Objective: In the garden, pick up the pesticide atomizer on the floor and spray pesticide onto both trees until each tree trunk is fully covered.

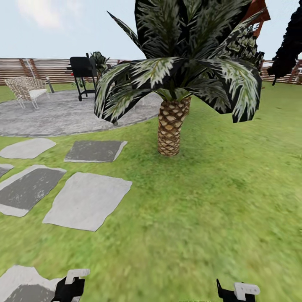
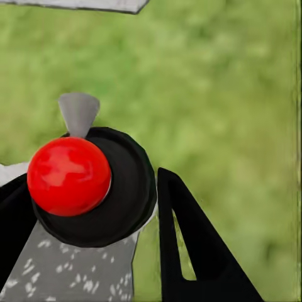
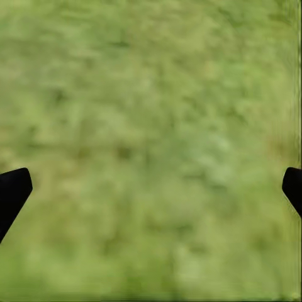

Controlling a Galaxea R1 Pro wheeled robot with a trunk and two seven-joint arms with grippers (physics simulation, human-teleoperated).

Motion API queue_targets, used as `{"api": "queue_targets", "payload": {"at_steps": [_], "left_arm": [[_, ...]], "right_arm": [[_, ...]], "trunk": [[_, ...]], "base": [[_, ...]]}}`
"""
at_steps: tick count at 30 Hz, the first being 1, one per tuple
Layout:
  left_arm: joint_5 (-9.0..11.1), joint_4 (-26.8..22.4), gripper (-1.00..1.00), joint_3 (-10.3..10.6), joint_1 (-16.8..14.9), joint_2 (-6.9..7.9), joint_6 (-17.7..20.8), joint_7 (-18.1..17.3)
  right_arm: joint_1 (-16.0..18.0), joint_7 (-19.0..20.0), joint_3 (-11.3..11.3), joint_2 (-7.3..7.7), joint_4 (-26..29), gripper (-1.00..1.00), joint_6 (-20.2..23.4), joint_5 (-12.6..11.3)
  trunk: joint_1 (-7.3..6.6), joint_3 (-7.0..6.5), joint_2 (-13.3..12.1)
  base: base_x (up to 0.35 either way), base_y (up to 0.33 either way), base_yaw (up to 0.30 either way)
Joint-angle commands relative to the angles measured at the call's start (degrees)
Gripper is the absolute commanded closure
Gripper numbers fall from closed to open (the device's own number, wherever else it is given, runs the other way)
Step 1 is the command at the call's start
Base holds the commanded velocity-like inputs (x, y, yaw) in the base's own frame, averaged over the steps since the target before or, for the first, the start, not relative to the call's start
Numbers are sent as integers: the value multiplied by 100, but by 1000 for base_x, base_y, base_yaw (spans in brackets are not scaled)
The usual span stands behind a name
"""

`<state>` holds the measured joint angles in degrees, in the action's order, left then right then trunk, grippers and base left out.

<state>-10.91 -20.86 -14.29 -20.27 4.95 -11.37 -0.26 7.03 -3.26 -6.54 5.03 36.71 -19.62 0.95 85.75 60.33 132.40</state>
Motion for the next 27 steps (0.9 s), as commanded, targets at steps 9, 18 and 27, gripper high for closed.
{"api": "queue_targets", "payload": {"at_steps": [9, 18, 27], "left_arm": [[-76, 3, 100, -31, -3, -29, -31, 51], [-74, 3, 100, -34, 2, -29, -32, 52], [-78, 1, 100, -38, 0, -29, -32, 52]], "right_arm": [[6, -23, 3, -2, -6, -100, -15, 10], [3, -26, 3, -2, -6, -100, -15, 10], [2, -26, 3, -2, -7, -100, -15, 10]], "trunk": [[-1, -36, 1], [-1, -42, 1], [-1, -42, 1]], "base": [[0, -17, -273], [0, -239, -292], [0, -271, -296]]}}
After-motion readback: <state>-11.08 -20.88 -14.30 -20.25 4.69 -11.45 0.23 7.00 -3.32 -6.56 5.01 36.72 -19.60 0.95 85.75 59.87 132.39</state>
